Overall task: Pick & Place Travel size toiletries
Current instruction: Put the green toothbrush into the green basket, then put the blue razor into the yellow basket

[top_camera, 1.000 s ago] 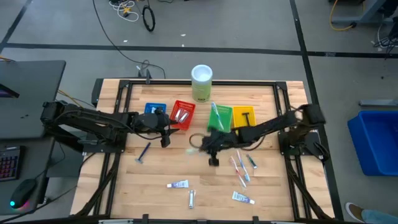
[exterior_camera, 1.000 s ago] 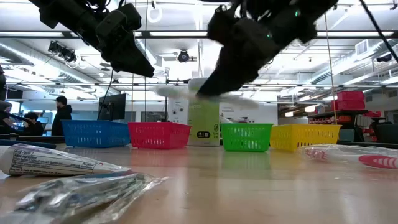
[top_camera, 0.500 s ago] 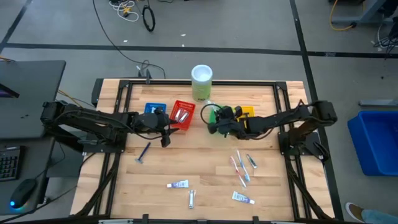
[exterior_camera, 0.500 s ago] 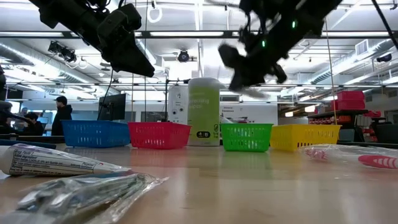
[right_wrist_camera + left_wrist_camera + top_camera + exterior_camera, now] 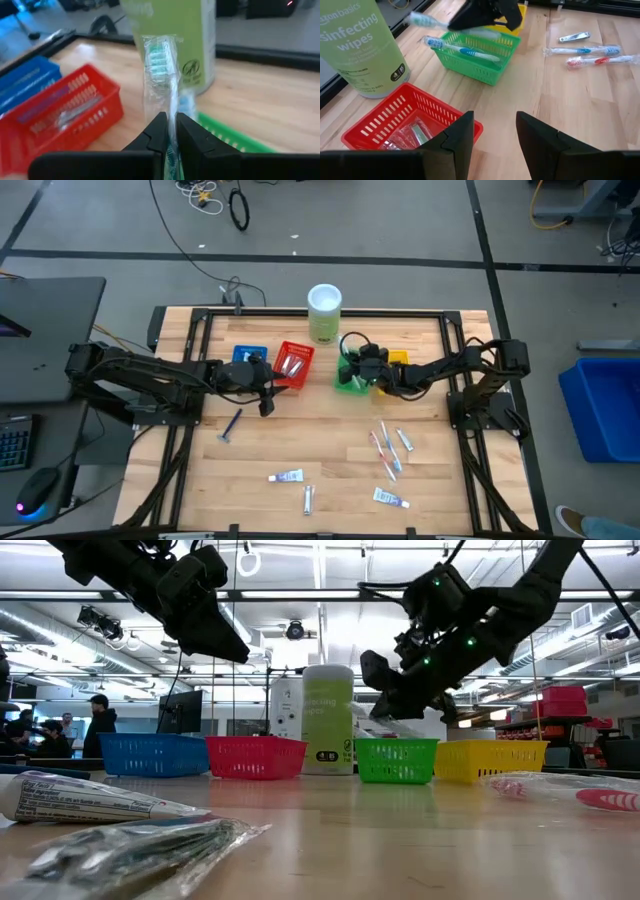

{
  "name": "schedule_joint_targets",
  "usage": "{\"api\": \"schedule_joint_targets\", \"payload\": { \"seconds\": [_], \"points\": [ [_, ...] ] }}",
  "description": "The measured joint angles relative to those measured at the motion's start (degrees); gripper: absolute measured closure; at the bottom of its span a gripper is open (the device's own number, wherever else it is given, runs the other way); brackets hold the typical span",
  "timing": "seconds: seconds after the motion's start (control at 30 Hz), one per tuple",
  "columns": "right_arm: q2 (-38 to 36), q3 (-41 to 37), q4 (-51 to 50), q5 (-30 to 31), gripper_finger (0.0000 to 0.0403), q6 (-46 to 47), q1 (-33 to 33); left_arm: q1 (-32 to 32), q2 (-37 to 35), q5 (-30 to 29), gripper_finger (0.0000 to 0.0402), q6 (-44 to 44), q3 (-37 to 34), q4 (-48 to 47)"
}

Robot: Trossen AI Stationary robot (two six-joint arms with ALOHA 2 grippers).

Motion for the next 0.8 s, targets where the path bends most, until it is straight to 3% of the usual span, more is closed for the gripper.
{"api": "schedule_joint_targets", "payload": {
  "seconds": [0.2,0.6,0.8],
  "points": [
    [0.4,-0.2,0.1,-4.6,0.0352,-4.0,-0.1,0.0,0.0,-0.1,0.0247,0.0,0.0,0.0],
    [0.4,-0.2,0.1,-0.6,0.0254,-6.3,-0.3,0.0,0.0,-0.2,0.0247,-0.2,0.0,-0.1],
    [0.4,-0.2,0.9,-0.7,0.0224,-10.4,0.0,0.0,0.0,-0.2,0.0247,-0.2,0.0,-0.1]
  ]
}}
